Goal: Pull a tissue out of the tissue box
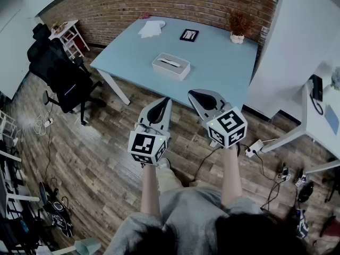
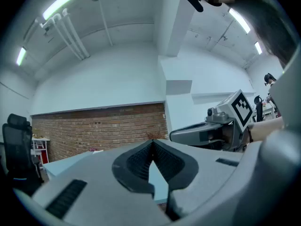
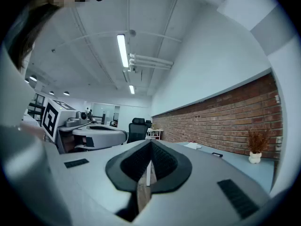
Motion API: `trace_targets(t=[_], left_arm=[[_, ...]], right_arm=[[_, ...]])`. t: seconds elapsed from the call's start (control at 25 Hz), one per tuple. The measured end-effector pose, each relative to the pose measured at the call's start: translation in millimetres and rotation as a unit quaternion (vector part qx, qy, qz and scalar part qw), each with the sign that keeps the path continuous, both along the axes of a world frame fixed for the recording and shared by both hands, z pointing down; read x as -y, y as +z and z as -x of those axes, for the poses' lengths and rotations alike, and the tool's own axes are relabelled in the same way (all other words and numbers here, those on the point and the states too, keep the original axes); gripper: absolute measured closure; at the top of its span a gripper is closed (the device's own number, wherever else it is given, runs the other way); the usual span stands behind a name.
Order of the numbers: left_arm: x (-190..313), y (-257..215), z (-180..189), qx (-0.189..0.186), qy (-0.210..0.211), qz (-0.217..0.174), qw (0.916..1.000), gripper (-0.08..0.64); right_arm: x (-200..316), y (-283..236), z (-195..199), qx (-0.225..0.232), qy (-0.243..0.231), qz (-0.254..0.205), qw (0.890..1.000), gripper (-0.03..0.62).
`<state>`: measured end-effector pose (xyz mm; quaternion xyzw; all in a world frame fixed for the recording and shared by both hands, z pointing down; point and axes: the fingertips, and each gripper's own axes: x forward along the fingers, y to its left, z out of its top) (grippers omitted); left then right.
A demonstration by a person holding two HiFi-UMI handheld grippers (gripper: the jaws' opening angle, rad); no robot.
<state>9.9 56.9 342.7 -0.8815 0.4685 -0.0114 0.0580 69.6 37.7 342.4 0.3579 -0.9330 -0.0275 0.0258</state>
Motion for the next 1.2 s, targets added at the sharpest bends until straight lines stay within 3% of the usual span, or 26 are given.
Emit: trace_targets(t=[0.28, 0.76, 1.2], left_arm=[[-4, 2, -10, 0.010, 0.008, 0.005, 0.9999, 0.557], [3, 12, -16, -0.009, -0.007, 0.019, 0.9998, 0.557], [28, 22, 6, -0.018, -0.020, 0.047, 0.9985, 0.557]], right_arm=[[-2, 0, -2, -0.003, -0.004, 0.001, 1.000, 0.594], [4, 13, -14, 0.000, -0.013, 0.018, 1.000, 0.594], [36, 24, 4, 0.005, -0.016, 0.046, 0.999, 0.594]])
